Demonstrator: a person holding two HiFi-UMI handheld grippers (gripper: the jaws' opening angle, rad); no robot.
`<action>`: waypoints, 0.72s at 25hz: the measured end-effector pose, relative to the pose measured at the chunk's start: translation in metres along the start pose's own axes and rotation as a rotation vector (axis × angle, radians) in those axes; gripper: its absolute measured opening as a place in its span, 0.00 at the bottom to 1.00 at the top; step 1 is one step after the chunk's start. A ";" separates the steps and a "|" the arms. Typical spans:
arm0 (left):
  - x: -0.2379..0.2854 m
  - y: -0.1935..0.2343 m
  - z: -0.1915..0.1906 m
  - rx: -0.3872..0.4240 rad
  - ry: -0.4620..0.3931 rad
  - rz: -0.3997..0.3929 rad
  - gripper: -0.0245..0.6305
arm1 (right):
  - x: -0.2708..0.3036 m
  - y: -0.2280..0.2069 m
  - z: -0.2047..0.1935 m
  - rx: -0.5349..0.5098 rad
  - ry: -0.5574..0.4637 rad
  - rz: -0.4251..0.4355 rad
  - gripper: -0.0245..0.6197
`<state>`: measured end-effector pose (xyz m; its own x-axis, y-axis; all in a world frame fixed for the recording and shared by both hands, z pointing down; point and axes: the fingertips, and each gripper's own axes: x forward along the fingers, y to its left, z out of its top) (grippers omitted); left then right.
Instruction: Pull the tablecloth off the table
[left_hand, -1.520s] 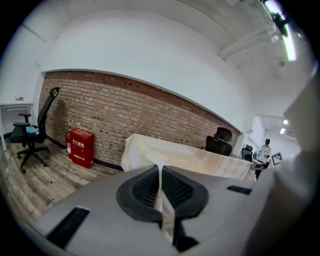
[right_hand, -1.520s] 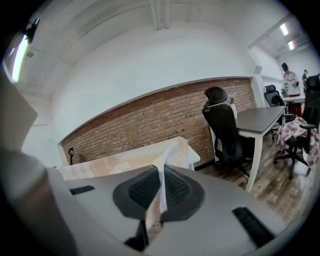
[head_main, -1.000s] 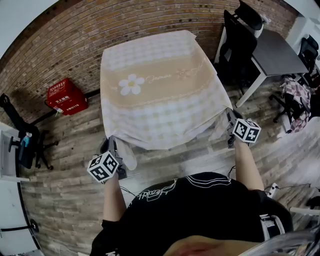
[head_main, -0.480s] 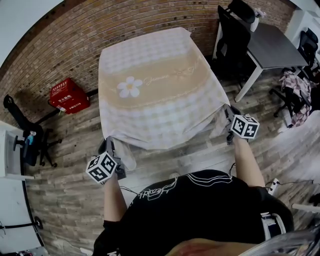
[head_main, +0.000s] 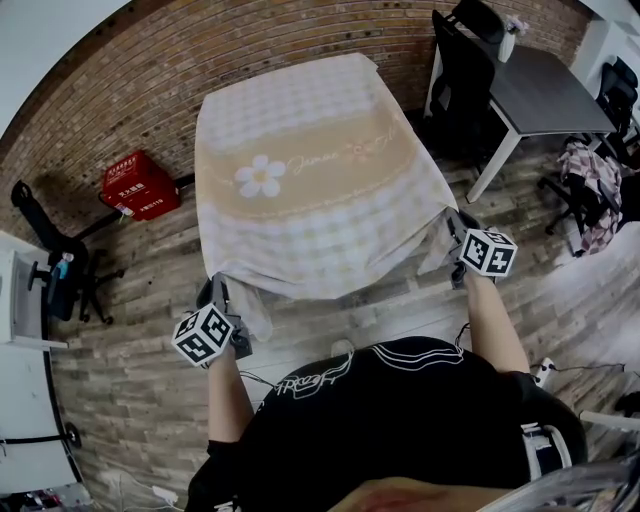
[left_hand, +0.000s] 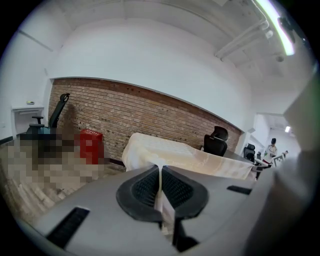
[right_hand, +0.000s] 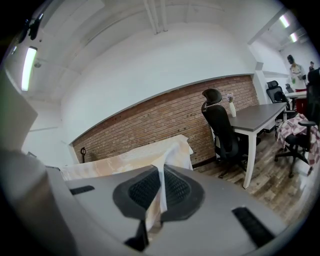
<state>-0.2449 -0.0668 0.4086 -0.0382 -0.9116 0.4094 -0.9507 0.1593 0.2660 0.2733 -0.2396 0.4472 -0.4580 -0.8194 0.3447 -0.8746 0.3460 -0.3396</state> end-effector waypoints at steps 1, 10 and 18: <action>-0.003 -0.003 -0.002 -0.001 -0.001 0.001 0.05 | -0.003 -0.002 0.000 0.000 -0.001 0.002 0.03; -0.025 -0.018 -0.017 -0.008 -0.008 0.022 0.05 | -0.026 -0.011 -0.003 -0.007 -0.004 0.026 0.03; -0.046 -0.038 -0.034 -0.011 -0.013 0.030 0.05 | -0.050 -0.019 -0.011 -0.017 0.002 0.052 0.03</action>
<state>-0.1971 -0.0183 0.4093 -0.0704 -0.9111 0.4062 -0.9457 0.1905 0.2635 0.3114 -0.1998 0.4465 -0.5029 -0.7995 0.3286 -0.8523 0.3954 -0.3424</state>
